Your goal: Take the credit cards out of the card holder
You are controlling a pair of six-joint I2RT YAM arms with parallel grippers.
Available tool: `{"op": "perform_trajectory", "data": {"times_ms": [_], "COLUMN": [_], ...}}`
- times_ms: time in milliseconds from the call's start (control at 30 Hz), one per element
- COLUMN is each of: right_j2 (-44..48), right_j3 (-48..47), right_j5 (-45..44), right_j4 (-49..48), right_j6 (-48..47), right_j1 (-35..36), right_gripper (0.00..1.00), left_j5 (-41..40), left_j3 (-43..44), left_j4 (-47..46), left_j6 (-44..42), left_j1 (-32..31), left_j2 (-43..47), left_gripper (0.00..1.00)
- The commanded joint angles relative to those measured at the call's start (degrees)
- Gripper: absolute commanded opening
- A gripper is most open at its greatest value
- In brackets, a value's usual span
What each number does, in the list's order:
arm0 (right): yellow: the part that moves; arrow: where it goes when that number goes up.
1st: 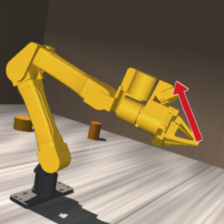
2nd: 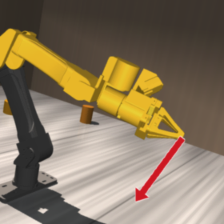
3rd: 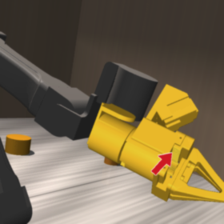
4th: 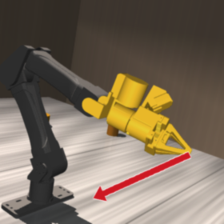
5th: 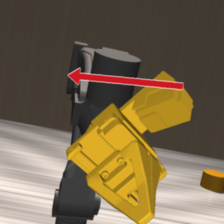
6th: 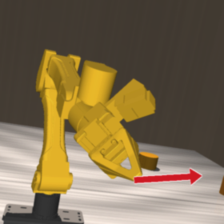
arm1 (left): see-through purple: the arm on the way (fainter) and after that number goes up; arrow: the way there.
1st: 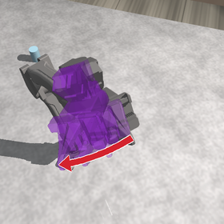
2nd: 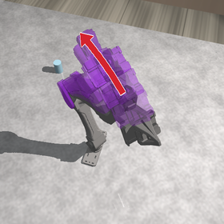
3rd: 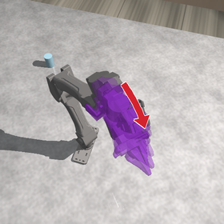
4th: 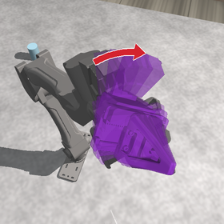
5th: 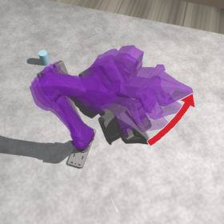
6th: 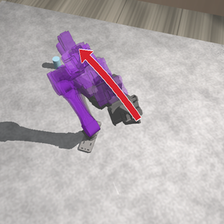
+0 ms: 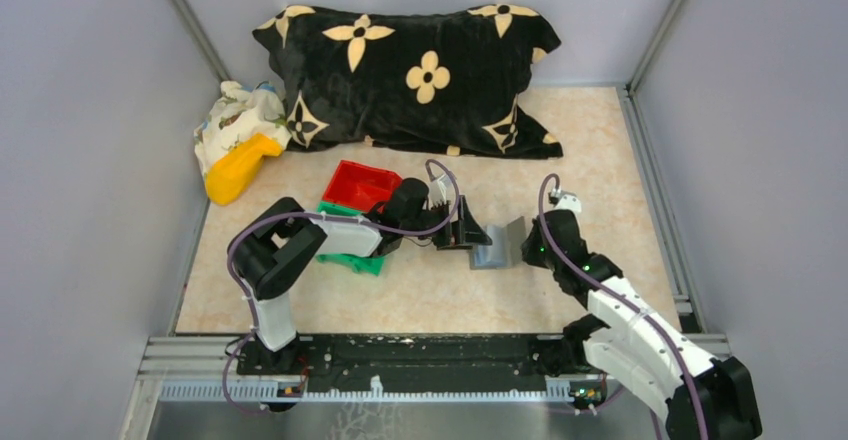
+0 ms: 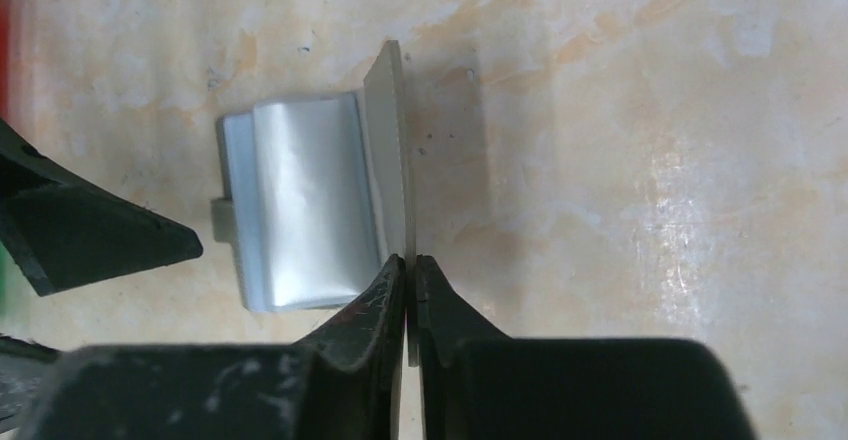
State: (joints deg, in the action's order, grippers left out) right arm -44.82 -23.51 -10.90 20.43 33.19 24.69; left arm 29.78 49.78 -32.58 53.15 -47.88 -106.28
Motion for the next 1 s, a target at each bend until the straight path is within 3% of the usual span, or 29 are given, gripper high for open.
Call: {"op": "perform_trajectory", "data": {"times_ms": [0,433,733,967], "right_j2": [-0.7,3.9,5.0,7.0], "right_j3": [1.9,6.5,7.0,8.2], "right_j5": [3.9,6.9,7.0,7.7], "right_j4": [-4.7,-5.5,-5.3,-5.3], "right_j6": [0.9,4.4,4.8,6.2], "right_j1": [-0.9,-1.1,-1.1,-1.1], "right_gripper": [0.03,0.0,0.0,0.0], "left_j5": [1.6,1.1,-4.4,-4.7], "left_j3": [1.0,-4.8,-9.5,-7.6], "left_j4": [-2.2,-2.8,5.5,4.4], "left_j6": [0.5,0.9,-1.6,-1.0], "left_j1": [-0.2,-0.1,-1.0,-1.4], "left_j2": [0.0,3.7,12.5,9.5], "left_gripper": [0.97,0.97,0.97,0.97]}}
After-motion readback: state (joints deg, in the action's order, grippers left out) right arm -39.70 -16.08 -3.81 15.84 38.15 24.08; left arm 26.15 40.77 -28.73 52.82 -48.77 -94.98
